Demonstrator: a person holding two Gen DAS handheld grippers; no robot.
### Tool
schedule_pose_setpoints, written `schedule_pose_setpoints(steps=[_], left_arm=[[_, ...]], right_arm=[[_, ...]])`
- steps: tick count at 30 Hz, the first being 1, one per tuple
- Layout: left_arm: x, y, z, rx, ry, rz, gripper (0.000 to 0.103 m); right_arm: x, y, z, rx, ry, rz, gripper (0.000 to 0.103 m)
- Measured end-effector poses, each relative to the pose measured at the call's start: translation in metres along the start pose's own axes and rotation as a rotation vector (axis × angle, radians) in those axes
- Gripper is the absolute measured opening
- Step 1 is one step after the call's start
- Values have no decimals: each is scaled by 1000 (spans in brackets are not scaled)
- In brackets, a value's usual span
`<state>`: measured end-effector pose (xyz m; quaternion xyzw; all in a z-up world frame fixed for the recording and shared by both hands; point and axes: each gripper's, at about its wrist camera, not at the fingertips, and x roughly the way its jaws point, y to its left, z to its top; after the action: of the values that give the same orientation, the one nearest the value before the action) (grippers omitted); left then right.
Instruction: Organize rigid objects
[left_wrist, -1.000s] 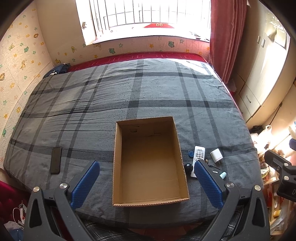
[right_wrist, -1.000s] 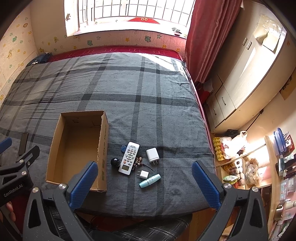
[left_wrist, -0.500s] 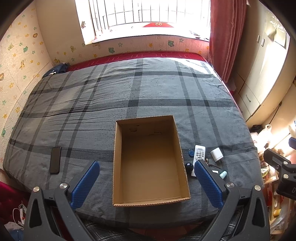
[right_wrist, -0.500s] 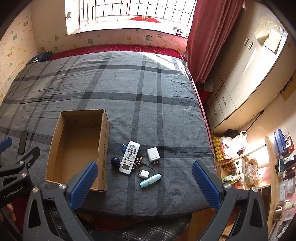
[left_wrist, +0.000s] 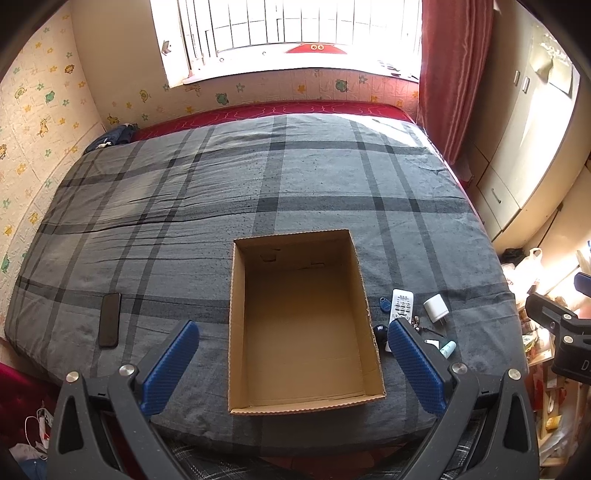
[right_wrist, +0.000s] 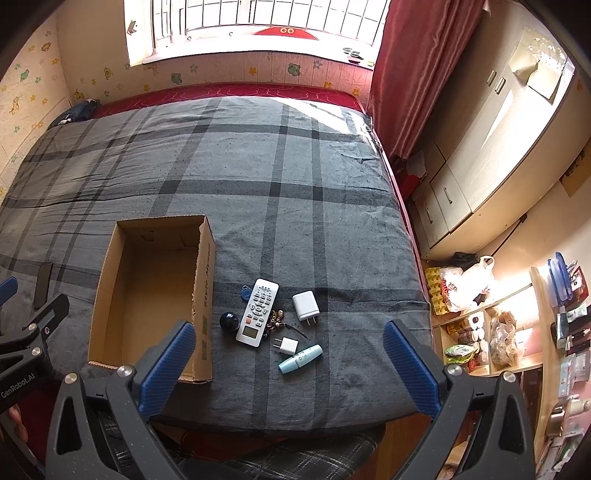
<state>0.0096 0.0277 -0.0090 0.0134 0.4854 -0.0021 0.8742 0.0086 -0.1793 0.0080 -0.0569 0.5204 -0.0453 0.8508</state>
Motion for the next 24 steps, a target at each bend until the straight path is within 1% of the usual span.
schedule_pose_setpoints(steps=[11, 17, 19, 21, 24], left_arm=[[9, 2, 3, 9, 5, -4, 103], [7, 3, 5, 11, -10, -11, 103], [9, 4, 5, 18, -6, -27, 103], [11, 3, 3, 33, 10, -60, 103], [15, 4, 0, 46, 25, -79, 103]], right_arm=[[9, 2, 7, -6, 11, -3, 103], [13, 2, 11, -5, 17, -5, 103], [13, 3, 11, -5, 15, 3, 103], [14, 5, 11, -9, 20, 13, 103], [18, 8, 10, -15, 30, 16, 103]])
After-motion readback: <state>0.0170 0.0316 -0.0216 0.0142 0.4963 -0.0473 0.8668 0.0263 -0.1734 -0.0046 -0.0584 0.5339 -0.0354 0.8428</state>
